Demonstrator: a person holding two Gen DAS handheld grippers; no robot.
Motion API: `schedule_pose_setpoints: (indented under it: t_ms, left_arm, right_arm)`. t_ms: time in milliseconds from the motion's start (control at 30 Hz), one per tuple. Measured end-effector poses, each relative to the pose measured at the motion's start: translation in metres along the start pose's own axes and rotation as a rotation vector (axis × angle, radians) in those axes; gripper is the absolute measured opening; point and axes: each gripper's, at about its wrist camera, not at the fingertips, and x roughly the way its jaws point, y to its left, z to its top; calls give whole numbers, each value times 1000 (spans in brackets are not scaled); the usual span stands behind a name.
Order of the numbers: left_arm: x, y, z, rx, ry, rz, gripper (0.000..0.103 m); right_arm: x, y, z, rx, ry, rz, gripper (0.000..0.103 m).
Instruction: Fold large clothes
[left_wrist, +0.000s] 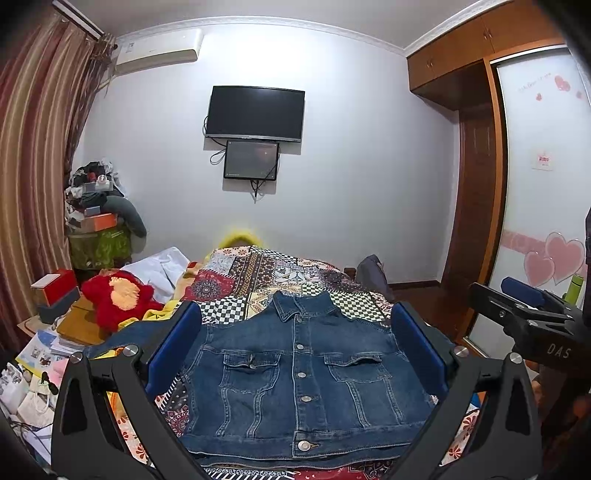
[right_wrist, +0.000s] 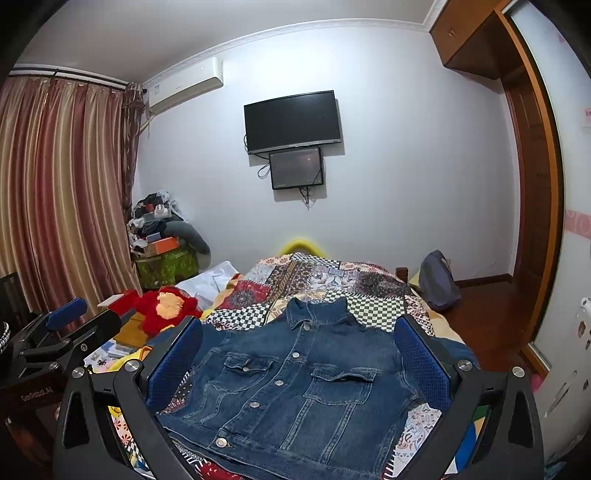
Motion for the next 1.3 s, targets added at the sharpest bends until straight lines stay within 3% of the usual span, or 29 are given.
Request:
schedule_pose_setpoints:
  t_ms: [1300]
  left_arm:
    - [7, 5, -5, -10, 10, 4, 103]
  right_arm:
    - [10, -2, 3, 3, 28, 5, 103]
